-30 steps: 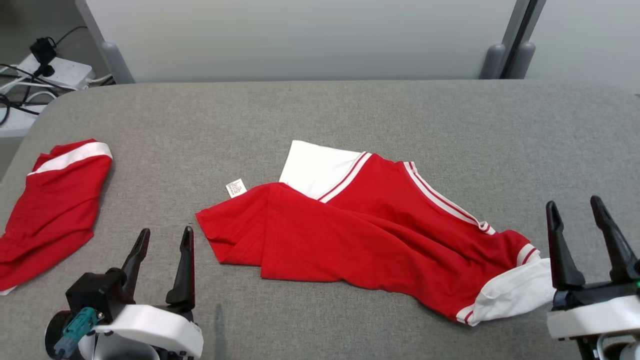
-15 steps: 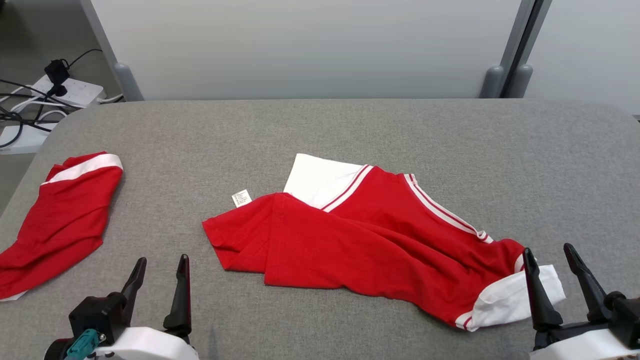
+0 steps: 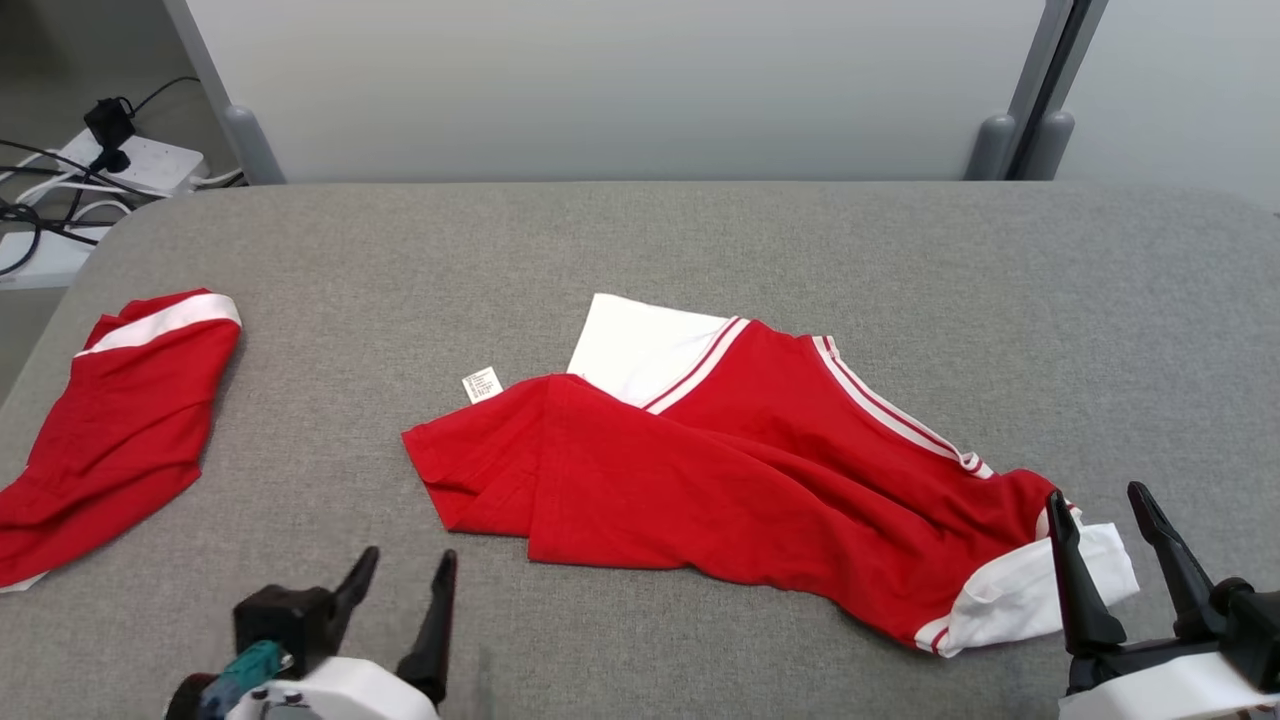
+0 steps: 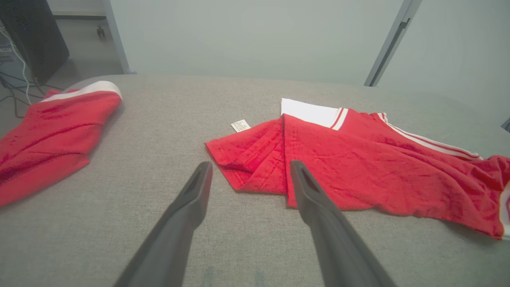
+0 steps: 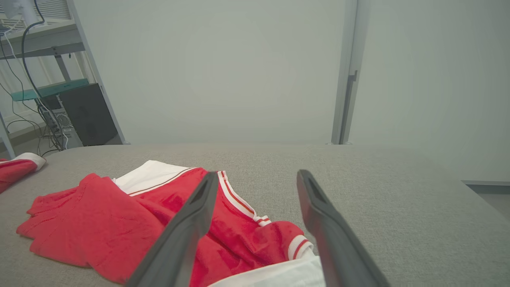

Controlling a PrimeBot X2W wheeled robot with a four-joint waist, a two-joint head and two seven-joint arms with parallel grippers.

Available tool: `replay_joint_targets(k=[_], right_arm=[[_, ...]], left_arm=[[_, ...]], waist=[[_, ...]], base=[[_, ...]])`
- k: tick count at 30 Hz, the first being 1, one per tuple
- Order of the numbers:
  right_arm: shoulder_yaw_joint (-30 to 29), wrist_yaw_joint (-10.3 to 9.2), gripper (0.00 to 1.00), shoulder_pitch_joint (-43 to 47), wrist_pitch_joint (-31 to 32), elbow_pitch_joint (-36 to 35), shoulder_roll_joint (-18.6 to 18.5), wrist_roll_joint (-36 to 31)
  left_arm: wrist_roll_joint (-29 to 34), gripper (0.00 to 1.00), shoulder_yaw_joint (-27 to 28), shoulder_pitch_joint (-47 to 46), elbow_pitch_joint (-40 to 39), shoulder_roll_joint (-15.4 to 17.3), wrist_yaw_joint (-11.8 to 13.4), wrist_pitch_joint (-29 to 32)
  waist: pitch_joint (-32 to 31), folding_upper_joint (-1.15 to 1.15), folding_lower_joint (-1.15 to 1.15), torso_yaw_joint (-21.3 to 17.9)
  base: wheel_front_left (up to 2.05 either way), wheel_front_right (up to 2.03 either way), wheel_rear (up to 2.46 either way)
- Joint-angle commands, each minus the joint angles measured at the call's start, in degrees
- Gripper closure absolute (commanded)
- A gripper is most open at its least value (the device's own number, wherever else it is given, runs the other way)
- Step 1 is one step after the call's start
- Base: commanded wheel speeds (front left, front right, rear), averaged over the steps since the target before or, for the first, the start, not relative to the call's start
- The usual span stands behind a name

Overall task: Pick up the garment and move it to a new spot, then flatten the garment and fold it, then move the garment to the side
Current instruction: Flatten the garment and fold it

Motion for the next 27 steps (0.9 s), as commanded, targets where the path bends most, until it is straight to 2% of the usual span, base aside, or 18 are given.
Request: replay_joint_targets(k=[1,6,9,19,20,21,22,23,24,27], right_arm=[[1.13,-0.01,0.00,-2.36,0.07,-1.38,-0.89,0.23],[1.32,-0.01,0.00,-3.25,-0.03,-1.78,-0.40,0.41],[1.57,-0.01,0.00,-4.02,-0.24,-1.82,-0.03,0.56],[1.28,-0.01,0.00,-6.32,-1.60,-0.88,0.36,1.24],[1.05,-0.01,0.00,-6.41,-1.74,-0.75,0.39,1.22],[0.87,-0.01,0.00,-6.49,-1.87,-0.66,0.48,1.25],[0.87,-0.01,0.00,-6.49,-1.87,-0.66,0.48,1.25],[0.72,-0.01,0.00,-6.52,-1.99,-0.58,0.54,1.29],[0.53,-0.01,0.00,-6.50,-2.09,-0.48,0.59,1.26],[-0.70,-0.01,0.00,-6.17,-2.37,-0.18,0.97,1.50]], left_arm=[[-0.64,0.00,0.51,-4.71,0.22,0.23,-1.57,1.27],[-2.55,0.00,-3.90,-9.27,7.33,-2.98,-6.78,4.31],[-3.44,0.00,-4.78,-12.35,12.99,-4.98,-9.01,4.34],[-5.52,0.00,-3.61,-20.77,29.96,-7.87,-13.61,2.14],[-5.63,0.15,-3.76,-21.18,31.05,-7.97,-14.04,2.30],[-5.96,0.55,-3.75,-21.43,31.79,-8.17,-14.53,2.29],[-5.96,0.55,-3.75,-21.43,31.79,-8.17,-14.53,2.29],[-6.18,0.96,-3.68,-21.65,32.23,-8.32,-14.95,1.97],[-6.25,1.00,-3.66,-21.77,32.54,-8.39,-15.17,1.68],[-6.89,1.00,-3.56,-21.22,31.78,-8.41,-15.53,1.51]], waist=[[1.07,0.00,0.00,-0.59],[4.10,0.00,0.00,-2.62],[6.07,0.00,0.00,-4.28],[10.25,0.00,0.00,-8.89],[10.33,0.00,0.00,-9.00],[10.42,0.00,0.00,-9.09],[10.42,0.00,0.00,-9.09],[10.46,0.00,0.00,-9.11],[10.43,0.00,0.00,-9.05],[10.23,0.00,0.00,-8.07]], base=[[0.00,0.00,0.00],[0.00,0.00,0.00],[0.00,0.00,0.00],[0.00,0.00,0.00],[0.00,0.00,0.00],[0.00,0.00,0.00],[0.00,0.00,0.00],[0.00,0.00,0.00],[0.00,0.00,0.00],[0.00,0.00,0.00]])
